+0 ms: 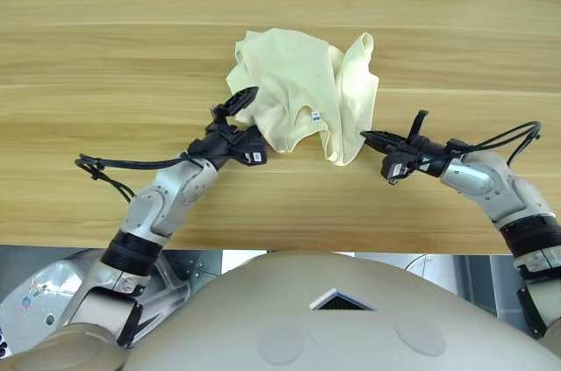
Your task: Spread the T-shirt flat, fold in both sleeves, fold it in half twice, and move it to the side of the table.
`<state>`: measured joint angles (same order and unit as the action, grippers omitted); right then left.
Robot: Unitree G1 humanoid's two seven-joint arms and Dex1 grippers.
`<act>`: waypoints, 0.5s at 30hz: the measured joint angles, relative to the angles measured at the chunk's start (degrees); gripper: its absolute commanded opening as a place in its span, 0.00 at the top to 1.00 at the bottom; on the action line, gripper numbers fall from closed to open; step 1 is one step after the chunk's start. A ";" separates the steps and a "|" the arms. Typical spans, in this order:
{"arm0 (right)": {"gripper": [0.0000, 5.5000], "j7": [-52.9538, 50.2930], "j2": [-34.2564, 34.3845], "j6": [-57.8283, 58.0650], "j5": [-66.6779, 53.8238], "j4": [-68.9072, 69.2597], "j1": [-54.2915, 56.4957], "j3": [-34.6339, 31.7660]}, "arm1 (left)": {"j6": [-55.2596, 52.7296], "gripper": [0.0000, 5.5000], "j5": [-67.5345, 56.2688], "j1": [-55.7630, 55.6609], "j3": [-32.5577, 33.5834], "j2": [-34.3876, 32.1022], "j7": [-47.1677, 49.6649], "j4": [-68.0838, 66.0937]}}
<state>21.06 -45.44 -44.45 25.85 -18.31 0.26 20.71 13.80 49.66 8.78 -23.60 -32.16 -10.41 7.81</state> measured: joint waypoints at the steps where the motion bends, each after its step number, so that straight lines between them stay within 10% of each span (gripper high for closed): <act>1: 1.00 0.00 0.00 0.00 0.00 -0.02 0.00 0.00 | 0.66 0.18 -0.59 0.79 -0.27 -0.24 -0.20 0.56; 15: 1.00 0.01 -0.02 0.00 0.02 -0.16 0.28 -0.01 | 2.10 0.18 -4.34 0.21 -0.42 -0.13 -1.18 -0.50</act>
<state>21.07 -45.46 -44.45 25.87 -18.46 0.54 20.70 15.90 45.32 8.98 -24.02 -32.30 -11.59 7.30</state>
